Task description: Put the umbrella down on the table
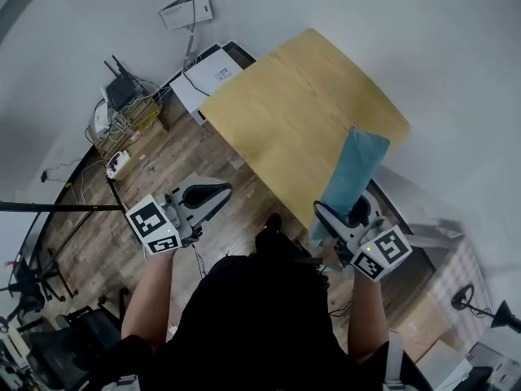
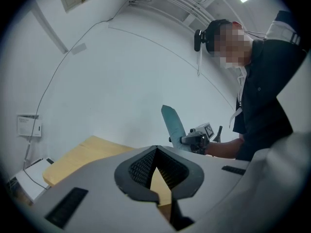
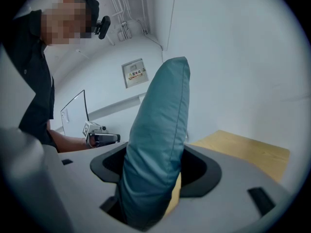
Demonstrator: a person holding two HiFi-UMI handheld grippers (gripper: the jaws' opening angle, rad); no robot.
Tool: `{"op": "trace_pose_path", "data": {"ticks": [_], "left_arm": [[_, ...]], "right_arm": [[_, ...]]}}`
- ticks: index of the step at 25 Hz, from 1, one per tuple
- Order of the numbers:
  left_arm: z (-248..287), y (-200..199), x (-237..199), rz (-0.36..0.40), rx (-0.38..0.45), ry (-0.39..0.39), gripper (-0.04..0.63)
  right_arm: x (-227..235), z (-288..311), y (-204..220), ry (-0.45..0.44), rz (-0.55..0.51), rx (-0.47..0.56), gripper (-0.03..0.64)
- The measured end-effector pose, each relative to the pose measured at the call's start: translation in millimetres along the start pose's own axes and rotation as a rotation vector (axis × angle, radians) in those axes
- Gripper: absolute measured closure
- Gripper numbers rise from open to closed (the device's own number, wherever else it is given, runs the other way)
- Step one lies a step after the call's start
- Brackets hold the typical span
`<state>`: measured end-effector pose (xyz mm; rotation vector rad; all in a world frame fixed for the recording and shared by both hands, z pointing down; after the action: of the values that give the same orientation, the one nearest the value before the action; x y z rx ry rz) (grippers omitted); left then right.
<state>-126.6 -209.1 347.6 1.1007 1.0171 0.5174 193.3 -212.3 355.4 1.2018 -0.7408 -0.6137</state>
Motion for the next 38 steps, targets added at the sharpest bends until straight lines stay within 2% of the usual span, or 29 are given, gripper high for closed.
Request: {"op": "trace_pose_path", "data": {"ticks": [7,15,18,21,27,33,38], "left_arm": [[41,-28,-30,0.024,-0.051,0.007,0.584],[80,-41,-64,0.017,-0.088,0.068,0.584],[89,-38,-88,-0.009,-0.107,0.083,0.584],[99,-35,-121,-0.082,-0.099,0.114,0.584],[127,-42,-207,-0.15,-0.128,0.19,0.584],[154,-46,-279,-0.125,-0.179,0.26,0.584],[175,-50,-313,-0.071,-0.218,0.282,0.584]], "right_arm": [[49,16,-20,0.011,-0.008,0.055,0.301],[80,38,-18,0.082,-0.023,0.007,0.301],[92,58,-19,0.106,-0.035,-0.033,0.301],[104,80,-20,0.137,-0.056,-0.089,0.301],[133,146,-24,0.194,-0.061,-0.223,0.301],[176,223,-36,0.219,-0.077,-0.33,0.301],[210,273,-37,0.232,-0.055,-0.394,0.301]]}}
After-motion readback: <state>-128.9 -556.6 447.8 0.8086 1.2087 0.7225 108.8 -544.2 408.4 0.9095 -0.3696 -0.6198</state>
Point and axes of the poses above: the fingertips, and each gripper's own axes: z forward along the fingers, x to its right, y out of its underside, the point moved 8 cm from there along -z, backward along the fingers, and after that the axes turned 7 degrees about -z, right-handed, at the moved point
